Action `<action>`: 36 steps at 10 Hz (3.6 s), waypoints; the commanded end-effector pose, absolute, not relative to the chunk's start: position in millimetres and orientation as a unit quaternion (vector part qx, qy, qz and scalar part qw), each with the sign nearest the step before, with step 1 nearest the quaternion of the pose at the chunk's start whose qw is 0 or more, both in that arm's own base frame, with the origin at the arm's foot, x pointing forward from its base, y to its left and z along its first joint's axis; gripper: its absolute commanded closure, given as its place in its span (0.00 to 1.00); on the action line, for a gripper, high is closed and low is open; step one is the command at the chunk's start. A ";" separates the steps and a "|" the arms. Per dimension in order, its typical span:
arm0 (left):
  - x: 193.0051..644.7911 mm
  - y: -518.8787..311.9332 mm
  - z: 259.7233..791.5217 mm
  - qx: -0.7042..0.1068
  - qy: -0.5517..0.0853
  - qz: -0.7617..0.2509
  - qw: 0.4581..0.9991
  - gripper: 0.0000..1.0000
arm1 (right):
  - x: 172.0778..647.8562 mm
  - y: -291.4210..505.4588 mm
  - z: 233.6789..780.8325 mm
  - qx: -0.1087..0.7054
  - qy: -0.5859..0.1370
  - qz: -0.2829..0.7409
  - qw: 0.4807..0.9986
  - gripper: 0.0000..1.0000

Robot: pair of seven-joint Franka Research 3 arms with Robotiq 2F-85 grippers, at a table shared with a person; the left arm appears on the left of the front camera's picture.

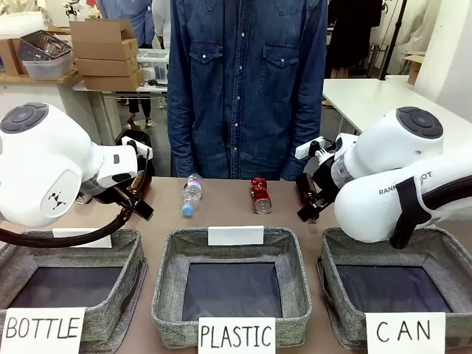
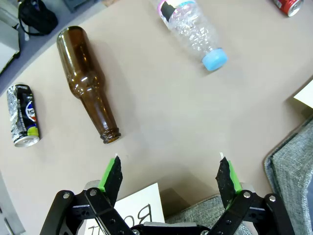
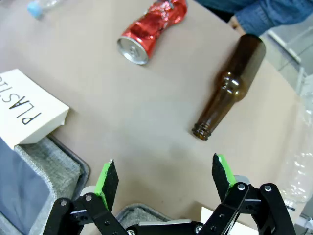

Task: Sort the can waste into the basket.
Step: Pick up the can waste from the table and place it in the right Fabric basket.

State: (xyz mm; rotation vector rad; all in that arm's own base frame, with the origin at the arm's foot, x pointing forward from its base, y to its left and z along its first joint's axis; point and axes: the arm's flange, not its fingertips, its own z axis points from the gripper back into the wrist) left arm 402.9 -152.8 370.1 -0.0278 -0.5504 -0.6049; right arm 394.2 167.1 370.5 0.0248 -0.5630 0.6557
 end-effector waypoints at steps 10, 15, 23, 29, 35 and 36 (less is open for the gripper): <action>340.3 -160.9 492.9 0.002 -0.279 -0.332 0.901 0.00 | 343.4 155.9 504.4 -0.002 -0.331 0.329 0.884 0.00; 297.4 -109.3 548.4 -0.140 -0.226 -0.365 0.892 0.00 | 294.0 90.8 567.3 0.252 -0.309 0.257 0.880 0.00; 333.9 28.6 511.3 -0.537 -0.243 -0.146 0.794 0.00 | 288.7 -67.4 530.7 0.481 -0.266 -0.099 0.829 0.00; 323.2 45.2 504.9 -0.554 -0.216 -0.188 0.781 0.00 | 333.6 -8.3 544.4 0.357 -0.200 -0.052 0.911 0.00; 323.2 45.2 504.9 -0.554 -0.216 -0.188 0.781 0.00 | 387.0 147.9 534.2 0.249 -0.208 0.022 0.946 0.00; 323.2 45.2 504.9 -0.554 -0.216 -0.188 0.781 0.00 | 406.9 162.1 524.3 0.214 -0.209 0.019 0.954 0.00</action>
